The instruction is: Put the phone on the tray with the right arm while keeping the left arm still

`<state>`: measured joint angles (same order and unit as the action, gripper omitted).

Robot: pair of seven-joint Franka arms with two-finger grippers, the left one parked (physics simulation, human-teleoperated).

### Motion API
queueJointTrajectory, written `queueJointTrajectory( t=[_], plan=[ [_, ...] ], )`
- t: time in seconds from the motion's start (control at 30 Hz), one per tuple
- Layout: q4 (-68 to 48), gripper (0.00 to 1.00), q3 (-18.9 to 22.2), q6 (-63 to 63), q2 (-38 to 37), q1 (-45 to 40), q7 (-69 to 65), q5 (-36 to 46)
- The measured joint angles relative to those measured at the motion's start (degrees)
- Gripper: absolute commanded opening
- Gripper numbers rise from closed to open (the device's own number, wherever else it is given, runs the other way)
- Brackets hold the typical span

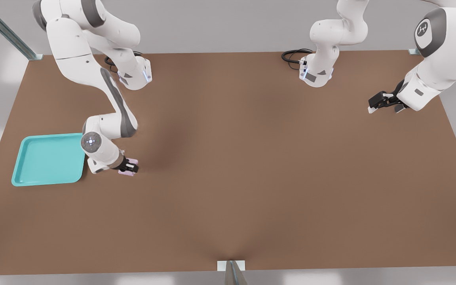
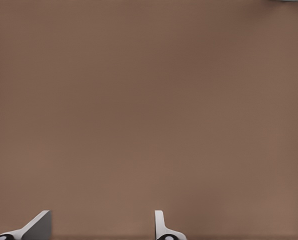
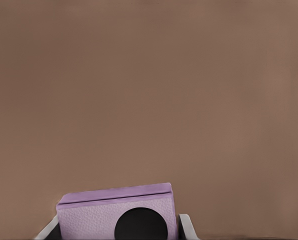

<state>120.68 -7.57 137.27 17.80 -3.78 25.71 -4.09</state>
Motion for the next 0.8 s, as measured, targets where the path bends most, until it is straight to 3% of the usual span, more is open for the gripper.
queueJointTrajectory(
  t=[0.2,0.4,0.47,0.5,0.63,0.73,0.8],
  plan=[
    [-0.99,0.75,0.10,-4.76,-0.50,-17.70,-9.13,-0.41],
    [-9.78,0.76,0.24,-6.39,8.78,-30.22,-21.54,-0.34],
    [-11.05,0.84,0.28,-6.53,11.22,-31.16,-25.35,-0.36],
    [-11.26,1.00,0.28,-6.57,12.02,-31.41,-27.04,-0.44],
    [-15.48,1.00,-0.39,-7.77,12.15,-31.32,-32.90,-0.64],
    [-29.31,1.00,-6.39,-14.18,8.40,-30.93,-36.48,-1.04],
    [-35.33,1.00,-15.15,-18.13,6.40,-30.71,-37.97,-2.73]
  ],
)
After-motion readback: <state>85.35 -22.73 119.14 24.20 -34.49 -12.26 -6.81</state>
